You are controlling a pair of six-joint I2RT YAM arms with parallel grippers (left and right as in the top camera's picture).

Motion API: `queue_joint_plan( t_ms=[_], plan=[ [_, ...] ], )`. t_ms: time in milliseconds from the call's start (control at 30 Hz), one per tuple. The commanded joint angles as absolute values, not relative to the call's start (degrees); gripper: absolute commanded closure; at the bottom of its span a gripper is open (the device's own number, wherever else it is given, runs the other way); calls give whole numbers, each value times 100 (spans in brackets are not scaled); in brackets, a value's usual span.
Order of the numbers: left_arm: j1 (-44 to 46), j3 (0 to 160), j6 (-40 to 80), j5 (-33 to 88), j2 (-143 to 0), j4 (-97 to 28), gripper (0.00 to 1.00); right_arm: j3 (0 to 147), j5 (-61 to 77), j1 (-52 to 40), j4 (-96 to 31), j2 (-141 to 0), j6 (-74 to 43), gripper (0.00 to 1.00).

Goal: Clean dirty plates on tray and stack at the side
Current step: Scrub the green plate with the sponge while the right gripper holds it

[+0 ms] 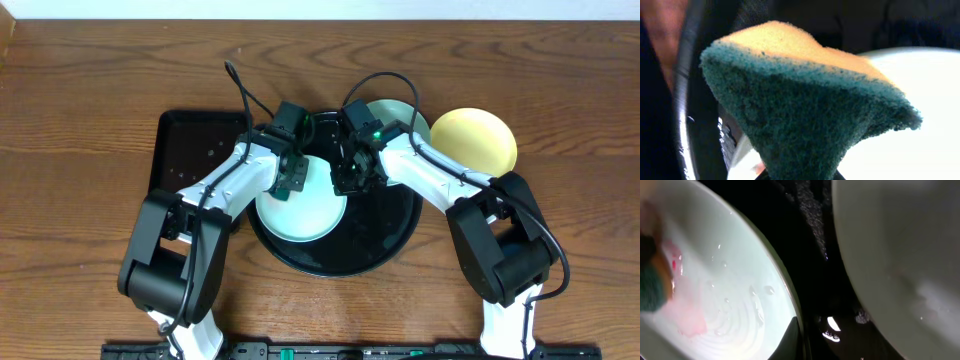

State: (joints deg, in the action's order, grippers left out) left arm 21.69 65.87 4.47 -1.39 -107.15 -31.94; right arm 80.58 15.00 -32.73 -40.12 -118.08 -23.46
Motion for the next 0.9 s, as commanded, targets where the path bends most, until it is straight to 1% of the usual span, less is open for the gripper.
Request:
queue_joint_plan(
  t_ms=[0,100,133,200,333,433,600,733,867],
  plan=[
    [2156,6573,5,1057,-10798,-3459,92,8165,1481,-3256,-4007,-11852,-2263,99],
    [2158,6573,-722,2171,-10798,-3461,92,8165,1479,-3262,-4003,-11852,-2261,99],
    [2158,6573,-858,2381,-10798,-3417,92,8165,1479,-3262,-4005,-11852,-2263,99],
    [2156,6576,-947,2432,-10798,-3323,93,8165,1476,-3262,-4007,-11852,-2261,99],
    [2156,6576,-873,1817,-10798,-2952,92,8165,1461,-3262,-4005,-11852,-2261,99],
    [2156,6573,-438,967,-10798,-2561,92,8165,1463,-3262,-4005,-11852,-2263,99],
    [2156,6573,231,-43,-10798,-2121,92,8165,1461,-3262,-4018,-11852,-2261,99],
    [2156,6573,884,-574,-10798,-2237,92,8165,1461,-3262,-4016,-11852,-2261,99],
    [2158,6573,1450,-556,-10798,-2753,92,8165,1457,-3262,-4018,-11852,-2261,99]
  ],
)
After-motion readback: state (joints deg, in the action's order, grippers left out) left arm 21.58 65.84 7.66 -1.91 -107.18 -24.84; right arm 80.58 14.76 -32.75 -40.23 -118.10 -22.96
